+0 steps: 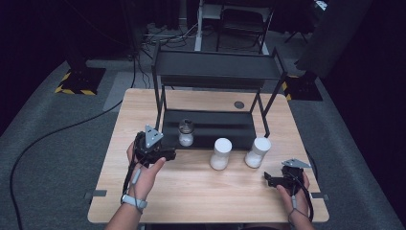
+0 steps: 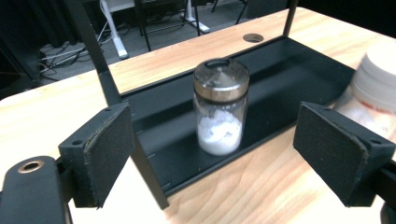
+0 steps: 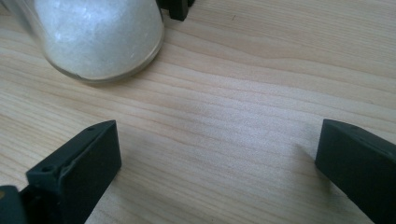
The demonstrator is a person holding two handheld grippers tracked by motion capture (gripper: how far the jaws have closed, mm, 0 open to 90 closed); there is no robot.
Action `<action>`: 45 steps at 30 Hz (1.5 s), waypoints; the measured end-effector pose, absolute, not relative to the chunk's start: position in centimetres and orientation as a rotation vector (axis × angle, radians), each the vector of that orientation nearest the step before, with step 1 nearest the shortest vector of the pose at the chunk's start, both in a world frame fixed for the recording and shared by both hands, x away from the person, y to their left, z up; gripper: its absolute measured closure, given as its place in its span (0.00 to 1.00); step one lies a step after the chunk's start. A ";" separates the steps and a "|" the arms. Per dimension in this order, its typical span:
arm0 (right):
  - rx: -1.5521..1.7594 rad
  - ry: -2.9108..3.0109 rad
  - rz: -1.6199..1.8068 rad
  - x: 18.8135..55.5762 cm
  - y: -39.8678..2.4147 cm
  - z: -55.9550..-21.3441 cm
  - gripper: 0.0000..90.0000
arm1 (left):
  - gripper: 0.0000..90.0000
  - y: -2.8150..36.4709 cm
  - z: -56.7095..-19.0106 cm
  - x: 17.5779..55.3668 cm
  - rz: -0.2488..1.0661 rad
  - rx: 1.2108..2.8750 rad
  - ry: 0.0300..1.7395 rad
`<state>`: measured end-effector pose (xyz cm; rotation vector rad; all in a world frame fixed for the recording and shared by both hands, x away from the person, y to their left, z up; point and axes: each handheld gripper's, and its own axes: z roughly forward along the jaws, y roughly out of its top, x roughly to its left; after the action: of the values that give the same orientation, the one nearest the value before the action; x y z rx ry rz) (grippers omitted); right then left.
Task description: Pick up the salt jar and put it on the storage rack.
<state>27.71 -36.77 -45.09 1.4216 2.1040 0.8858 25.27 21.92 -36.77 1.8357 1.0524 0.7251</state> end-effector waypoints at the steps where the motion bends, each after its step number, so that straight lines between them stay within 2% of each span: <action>1: 1.422 2.104 0.886 27.7 -36.8 -45.1 0.00 | 0.13 22.1 -36.8 25.0 0.731 1.844 1.053; 5: 1.421 2.104 0.886 27.7 -36.8 -45.1 0.00 | 0.13 22.7 -37.2 24.0 0.754 1.852 1.058; 31: 1.421 2.104 0.886 27.7 -36.8 -45.1 0.00 | 0.13 27.9 -41.8 21.7 0.678 1.842 1.164; 45: 1.422 2.103 0.886 27.7 -36.8 -45.1 0.00 | 0.13 29.3 -43.3 21.0 0.661 1.866 1.193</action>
<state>27.69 -36.76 -45.10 1.4220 2.1034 0.8855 21.03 29.26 -43.35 1.8663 1.1933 0.6608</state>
